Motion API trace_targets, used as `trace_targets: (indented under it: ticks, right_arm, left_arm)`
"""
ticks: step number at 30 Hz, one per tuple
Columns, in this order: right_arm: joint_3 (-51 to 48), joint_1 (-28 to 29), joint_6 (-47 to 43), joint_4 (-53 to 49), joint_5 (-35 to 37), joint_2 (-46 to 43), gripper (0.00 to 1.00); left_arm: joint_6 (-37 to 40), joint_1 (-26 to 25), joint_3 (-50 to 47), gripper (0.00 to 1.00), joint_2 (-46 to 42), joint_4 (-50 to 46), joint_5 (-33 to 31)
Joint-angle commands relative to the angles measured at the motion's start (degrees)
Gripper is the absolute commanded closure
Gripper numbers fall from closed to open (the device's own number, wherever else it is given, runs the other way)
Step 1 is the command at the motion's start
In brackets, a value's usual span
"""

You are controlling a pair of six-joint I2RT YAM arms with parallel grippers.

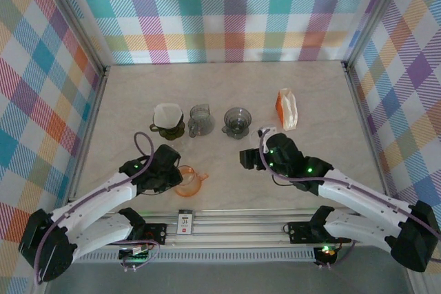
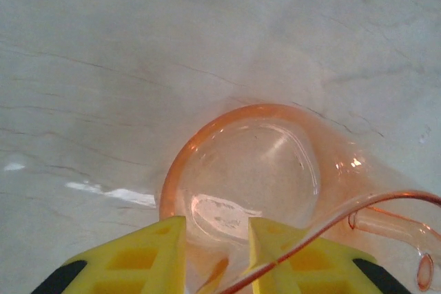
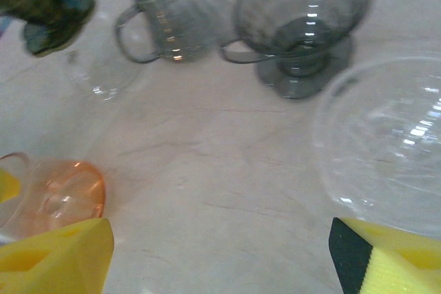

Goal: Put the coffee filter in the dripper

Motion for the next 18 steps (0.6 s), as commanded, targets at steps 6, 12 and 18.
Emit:
trace_targets:
  ticks: [6,12,18]
  right_arm:
    - [-1.2,-2.7,1.1,-8.5,3.2,-3.7,0.17]
    - [-1.1,-3.8,2.0,-11.1,4.1,-4.6,0.16]
    - [1.8,-9.7,1.4,-13.0,1.7,-1.6,0.16]
  left_arm:
    - [-2.9,-9.9,7.2,0.73,11.0,10.1,-0.5]
    - [-1.2,-14.3,12.0,0.70,16.9,10.4,-0.3]
    - [0.1,-15.8,13.4,0.60,18.9,11.4,1.6]
